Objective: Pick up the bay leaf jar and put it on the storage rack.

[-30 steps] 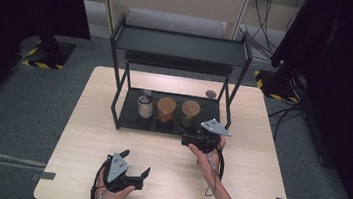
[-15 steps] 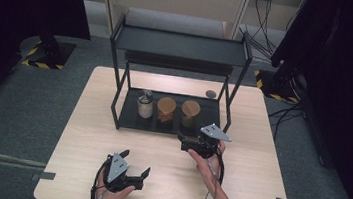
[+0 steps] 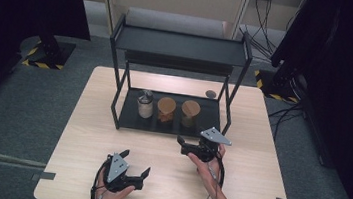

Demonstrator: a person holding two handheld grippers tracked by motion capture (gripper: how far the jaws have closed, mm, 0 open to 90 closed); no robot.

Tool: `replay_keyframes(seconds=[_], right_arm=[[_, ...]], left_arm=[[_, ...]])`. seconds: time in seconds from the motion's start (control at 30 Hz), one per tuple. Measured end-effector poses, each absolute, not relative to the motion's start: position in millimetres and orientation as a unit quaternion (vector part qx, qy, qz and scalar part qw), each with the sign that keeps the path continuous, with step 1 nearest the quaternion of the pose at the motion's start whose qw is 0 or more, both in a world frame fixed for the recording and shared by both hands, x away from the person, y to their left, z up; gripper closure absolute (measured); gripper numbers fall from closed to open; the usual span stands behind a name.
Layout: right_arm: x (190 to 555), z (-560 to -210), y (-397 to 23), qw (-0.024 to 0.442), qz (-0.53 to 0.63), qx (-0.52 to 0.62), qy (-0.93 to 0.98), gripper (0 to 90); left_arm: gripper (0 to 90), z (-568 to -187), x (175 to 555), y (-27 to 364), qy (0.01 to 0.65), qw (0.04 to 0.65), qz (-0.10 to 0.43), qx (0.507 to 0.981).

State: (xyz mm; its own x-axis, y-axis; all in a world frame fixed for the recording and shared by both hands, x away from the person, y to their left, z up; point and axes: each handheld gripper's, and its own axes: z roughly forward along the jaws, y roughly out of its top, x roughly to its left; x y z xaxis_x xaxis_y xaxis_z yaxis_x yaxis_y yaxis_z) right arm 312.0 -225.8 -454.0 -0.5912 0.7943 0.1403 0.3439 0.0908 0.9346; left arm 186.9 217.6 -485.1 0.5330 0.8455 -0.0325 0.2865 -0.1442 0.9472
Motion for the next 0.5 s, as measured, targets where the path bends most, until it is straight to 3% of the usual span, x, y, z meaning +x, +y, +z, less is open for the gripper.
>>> replay_keyframes(seconds=[0.5], right_arm=[[301.9,-459.3,-227.4,0.201,0.546,0.393,0.712,4.3]], left_arm=[[4.1,-485.3,186.8,218.0,0.4,0.518,0.27,0.706]])
